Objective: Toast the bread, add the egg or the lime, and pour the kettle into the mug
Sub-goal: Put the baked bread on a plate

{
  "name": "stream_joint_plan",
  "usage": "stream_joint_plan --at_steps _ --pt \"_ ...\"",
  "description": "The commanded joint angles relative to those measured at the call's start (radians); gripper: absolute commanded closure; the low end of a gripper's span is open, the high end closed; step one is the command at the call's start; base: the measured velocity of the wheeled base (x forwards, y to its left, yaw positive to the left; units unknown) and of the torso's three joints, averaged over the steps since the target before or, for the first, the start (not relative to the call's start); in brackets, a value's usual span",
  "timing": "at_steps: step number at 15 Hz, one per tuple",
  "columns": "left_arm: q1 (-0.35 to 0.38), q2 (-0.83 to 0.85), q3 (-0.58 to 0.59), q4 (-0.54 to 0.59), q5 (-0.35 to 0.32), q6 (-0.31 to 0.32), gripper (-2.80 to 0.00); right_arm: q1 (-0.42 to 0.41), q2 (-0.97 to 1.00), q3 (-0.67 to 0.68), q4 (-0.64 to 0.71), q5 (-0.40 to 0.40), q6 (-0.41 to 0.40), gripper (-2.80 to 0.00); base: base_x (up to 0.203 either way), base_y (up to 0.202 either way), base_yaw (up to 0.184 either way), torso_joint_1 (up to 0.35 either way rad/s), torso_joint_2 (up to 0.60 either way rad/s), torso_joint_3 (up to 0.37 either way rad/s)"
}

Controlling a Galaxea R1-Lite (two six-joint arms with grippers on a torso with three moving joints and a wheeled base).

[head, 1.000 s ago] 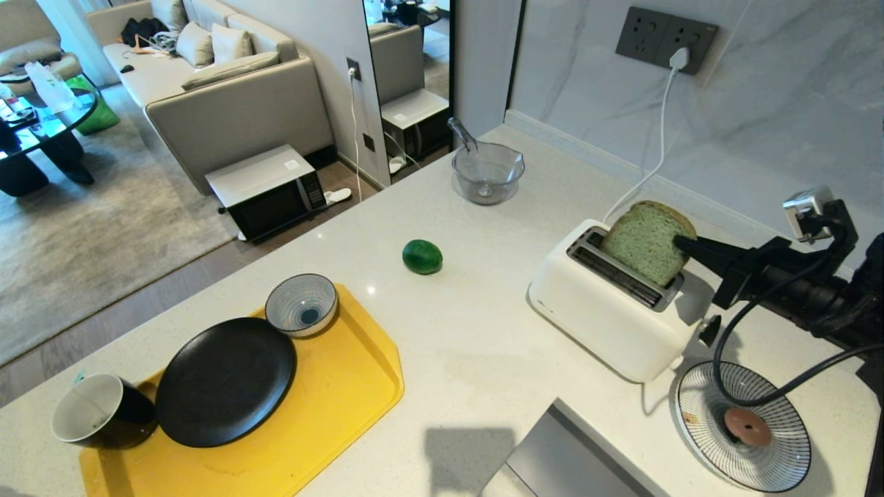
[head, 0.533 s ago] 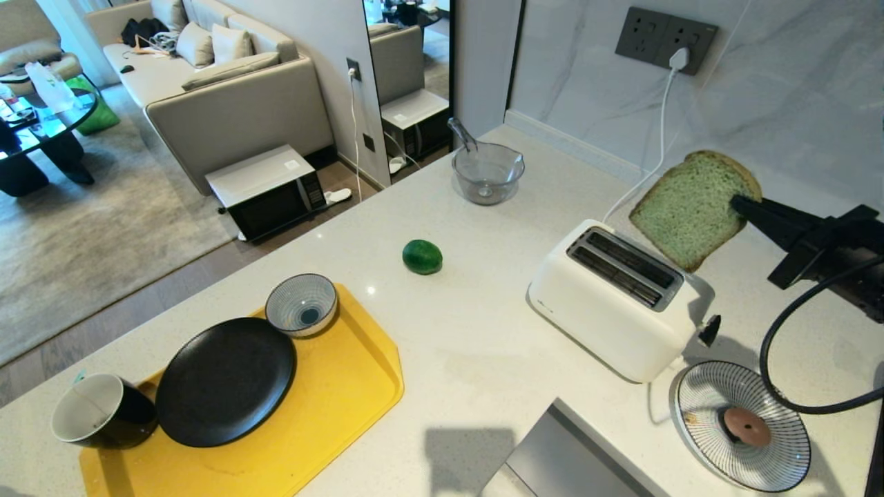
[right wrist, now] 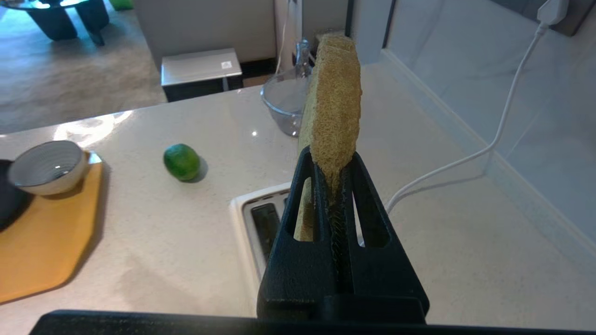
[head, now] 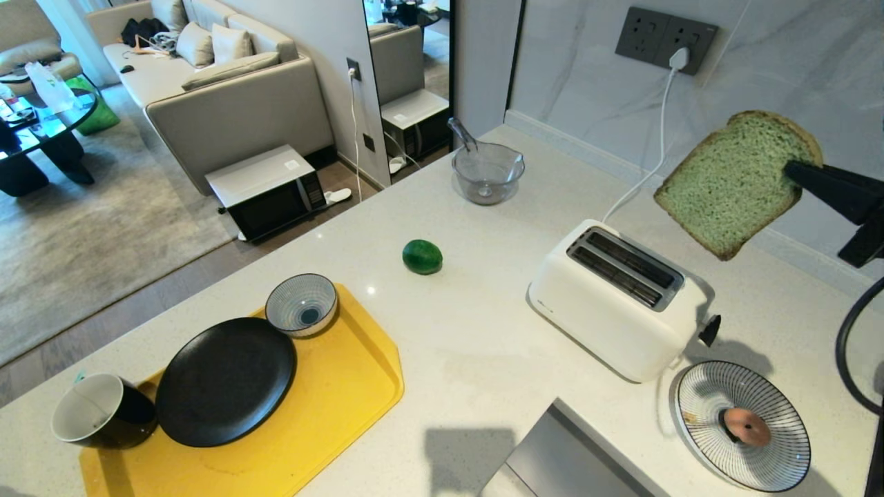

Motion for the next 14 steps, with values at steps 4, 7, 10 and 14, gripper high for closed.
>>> stream_joint_plan --at_steps 4,7,10,14 --pt "0.000 -0.002 0.017 -0.001 0.000 0.000 0.00 0.003 -0.216 -0.094 0.400 -0.059 0.014 0.00 0.000 0.000 0.000 0.000 0.00 0.000" --pt "0.000 -0.002 0.017 -0.001 0.000 0.000 0.00 0.003 -0.227 -0.093 0.395 -0.112 0.009 0.00 0.000 0.000 0.000 0.000 0.00 0.000" --pt "0.000 -0.002 0.017 -0.001 0.000 0.000 0.00 0.003 -0.242 -0.089 0.400 -0.236 -0.001 0.00 0.000 0.000 0.000 0.000 0.00 0.000" --pt "0.000 -0.002 0.017 -0.001 0.000 0.000 0.00 0.003 -0.259 -0.083 0.402 -0.267 -0.012 0.00 0.000 0.000 0.000 0.000 0.00 0.000"
